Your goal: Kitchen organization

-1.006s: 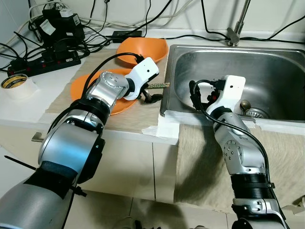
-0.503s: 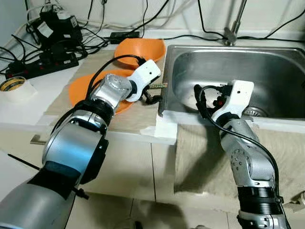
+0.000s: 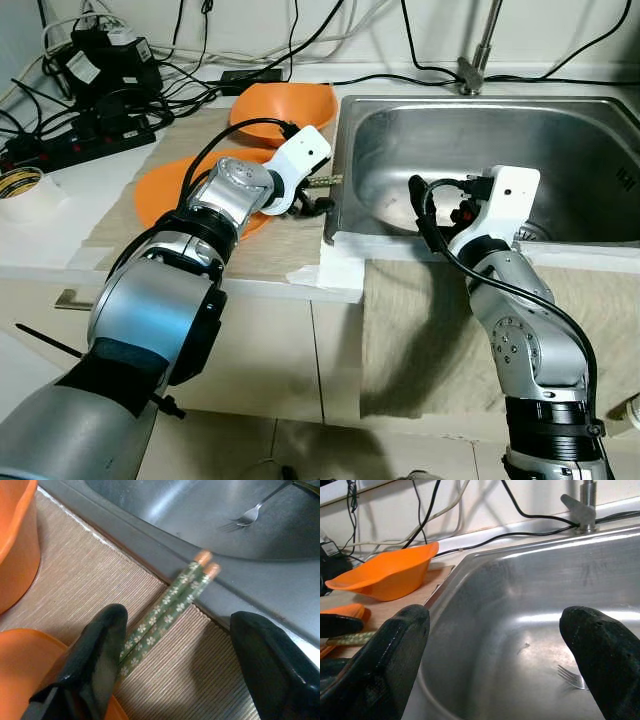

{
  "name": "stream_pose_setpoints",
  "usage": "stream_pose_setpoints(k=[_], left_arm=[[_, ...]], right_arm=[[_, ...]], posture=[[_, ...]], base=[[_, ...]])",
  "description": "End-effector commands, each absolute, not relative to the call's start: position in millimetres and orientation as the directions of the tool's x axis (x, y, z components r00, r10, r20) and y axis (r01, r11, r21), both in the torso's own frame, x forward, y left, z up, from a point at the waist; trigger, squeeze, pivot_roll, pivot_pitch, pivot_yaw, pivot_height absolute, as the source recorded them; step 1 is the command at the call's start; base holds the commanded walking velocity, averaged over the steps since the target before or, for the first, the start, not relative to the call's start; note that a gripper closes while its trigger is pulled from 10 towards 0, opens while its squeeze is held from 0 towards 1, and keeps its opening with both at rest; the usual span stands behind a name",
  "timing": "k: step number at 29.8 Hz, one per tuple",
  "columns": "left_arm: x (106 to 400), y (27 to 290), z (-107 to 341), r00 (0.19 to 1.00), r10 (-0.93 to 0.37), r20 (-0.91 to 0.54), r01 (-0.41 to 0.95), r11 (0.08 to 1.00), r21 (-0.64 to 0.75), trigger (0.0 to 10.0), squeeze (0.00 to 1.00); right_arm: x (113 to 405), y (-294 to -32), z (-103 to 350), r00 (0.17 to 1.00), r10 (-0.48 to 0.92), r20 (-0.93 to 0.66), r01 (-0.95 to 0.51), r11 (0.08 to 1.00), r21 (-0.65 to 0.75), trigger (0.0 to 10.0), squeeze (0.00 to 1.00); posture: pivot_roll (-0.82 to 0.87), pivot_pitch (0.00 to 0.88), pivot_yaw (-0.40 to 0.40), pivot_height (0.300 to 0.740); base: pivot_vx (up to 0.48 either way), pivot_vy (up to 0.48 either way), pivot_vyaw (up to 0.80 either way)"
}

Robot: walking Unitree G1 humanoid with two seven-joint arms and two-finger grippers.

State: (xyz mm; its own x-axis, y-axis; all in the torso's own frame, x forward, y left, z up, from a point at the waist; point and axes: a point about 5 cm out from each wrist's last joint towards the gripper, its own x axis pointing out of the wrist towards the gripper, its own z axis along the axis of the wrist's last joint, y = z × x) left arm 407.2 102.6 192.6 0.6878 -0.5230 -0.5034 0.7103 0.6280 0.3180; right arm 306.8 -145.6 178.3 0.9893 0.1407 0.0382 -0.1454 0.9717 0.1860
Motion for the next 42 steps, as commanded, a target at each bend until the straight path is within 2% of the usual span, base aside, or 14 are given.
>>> stream_pose_setpoints(k=[1, 39, 40, 42], left_arm=[[407, 108, 190, 0.685, -0.506, -0.524, 0.705, 0.642, 0.302, 0.0, 0.0], [408, 111, 191, 0.697, -0.493, -0.521, 0.694, 0.645, 0.319, 0.0, 0.0], [408, 111, 192, 0.7, -0.49, -0.519, 0.691, 0.647, 0.321, 0.0, 0.0], [417, 117, 225, 0.787, -0.485, -0.381, 0.609, 0.706, 0.36, 0.0, 0.0]], right_arm=[[306, -143, 181, 0.989, 0.144, 0.038, -0.149, 0.97, 0.192, 10.0, 0.0], [306, -142, 181, 0.989, 0.147, 0.034, -0.15, 0.969, 0.197, 10.0, 0.0], [306, -142, 181, 0.989, 0.147, 0.033, -0.151, 0.969, 0.197, 10.0, 0.0], [308, -139, 180, 0.987, 0.159, 0.027, -0.161, 0.966, 0.2, 10.0, 0.0]], posture=[[-0.24, 0.0, 0.111, 0.732], [-0.24, 0.0, 0.112, 0.732], [-0.24, 0.0, 0.112, 0.732], [-0.21, 0.0, 0.101, 0.732]], base=[[0.0, 0.0, 0.0], [0.0, 0.0, 0.0], [0.0, 0.0, 0.0], [0.0, 0.0, 0.0]])
